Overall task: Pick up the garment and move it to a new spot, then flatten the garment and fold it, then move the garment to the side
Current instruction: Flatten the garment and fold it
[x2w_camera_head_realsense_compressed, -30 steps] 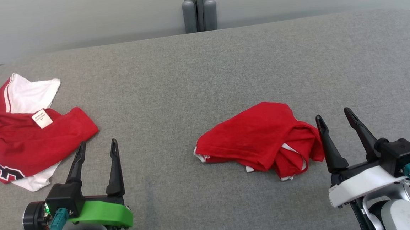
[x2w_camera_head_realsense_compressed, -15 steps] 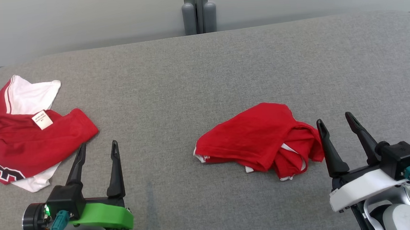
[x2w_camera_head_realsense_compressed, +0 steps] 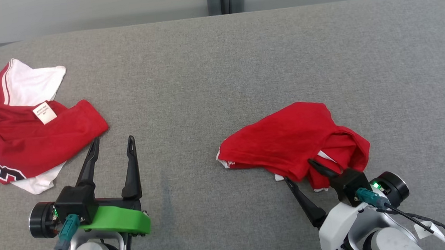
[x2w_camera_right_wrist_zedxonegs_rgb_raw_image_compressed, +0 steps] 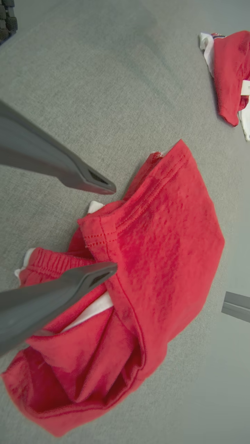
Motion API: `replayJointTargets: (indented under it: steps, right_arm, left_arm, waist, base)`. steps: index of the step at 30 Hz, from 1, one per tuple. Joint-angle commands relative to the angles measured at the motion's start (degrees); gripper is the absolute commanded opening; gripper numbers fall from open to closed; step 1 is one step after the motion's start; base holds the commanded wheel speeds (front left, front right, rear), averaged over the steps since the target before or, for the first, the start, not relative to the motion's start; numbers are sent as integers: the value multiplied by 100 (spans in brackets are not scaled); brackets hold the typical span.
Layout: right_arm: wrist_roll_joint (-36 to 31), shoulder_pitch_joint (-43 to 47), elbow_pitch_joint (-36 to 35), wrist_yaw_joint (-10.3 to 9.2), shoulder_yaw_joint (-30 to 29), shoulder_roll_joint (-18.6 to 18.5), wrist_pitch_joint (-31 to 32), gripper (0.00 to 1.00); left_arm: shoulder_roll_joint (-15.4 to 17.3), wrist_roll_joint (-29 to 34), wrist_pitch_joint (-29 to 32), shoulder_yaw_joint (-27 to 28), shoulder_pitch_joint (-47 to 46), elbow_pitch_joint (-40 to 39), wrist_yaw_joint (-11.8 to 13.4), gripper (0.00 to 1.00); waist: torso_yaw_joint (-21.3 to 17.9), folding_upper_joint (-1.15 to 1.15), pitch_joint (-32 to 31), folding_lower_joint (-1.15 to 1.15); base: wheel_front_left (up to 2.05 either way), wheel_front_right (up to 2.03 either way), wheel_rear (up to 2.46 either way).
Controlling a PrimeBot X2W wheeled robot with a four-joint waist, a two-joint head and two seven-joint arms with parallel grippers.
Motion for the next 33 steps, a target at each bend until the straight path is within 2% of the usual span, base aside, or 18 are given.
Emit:
replayJointTargets:
  steps: [1,6,7,8,9,14,20,23,27,33]
  right_arm:
    - [-105,-159,99,1,42,-58,-19,100]
    - [-472,-405,439,1,112,-146,119,100]
    - [-550,-442,489,1,119,-167,155,45]
    - [-590,-451,526,1,124,-171,192,6]
    - [-630,-471,575,1,136,-180,243,0]
    - [-439,-577,443,1,192,-120,109,0]
    - [-28,-860,-220,1,618,22,-145,0]
    - [122,-1150,-474,1,612,176,-276,0]
    - [229,-1416,-464,1,-40,514,-472,0]
    - [382,-1198,-34,1,-1704,868,-718,0]
  left_arm:
    - [-26,18,-38,14,-113,26,-25,100]
    - [-73,37,-56,31,-226,106,-65,100]
    - [-82,43,-62,39,-247,121,-75,100]
    - [-93,47,-68,45,-260,132,-82,100]
    - [-106,51,-75,51,-275,143,-85,100]
    - [-142,68,-92,71,-290,210,-127,100]
    - [-164,85,-93,122,-226,257,-138,100]
    - [-158,100,-96,139,-211,269,-152,100]
    - [-167,121,-93,136,-204,261,-162,100]
    - [-148,133,-94,99,-183,234,-180,100]
  waist:
    - [110,0,166,0]
    - [155,0,308,0]
    - [156,0,324,0]
    - [156,0,335,0]
    - [155,0,345,0]
    - [146,0,327,0]
    - [86,0,217,0]
    - [48,0,173,0]
    - [14,0,137,0]
    - [8,0,171,0]
  base:
    - [0,0,0]
    - [0,0,0]
    - [0,0,0]
    - [0,0,0]
    - [0,0,0]
    - [0,0,0]
    - [0,0,0]
    - [0,0,0]
    - [0,0,0]
    - [0,0,0]
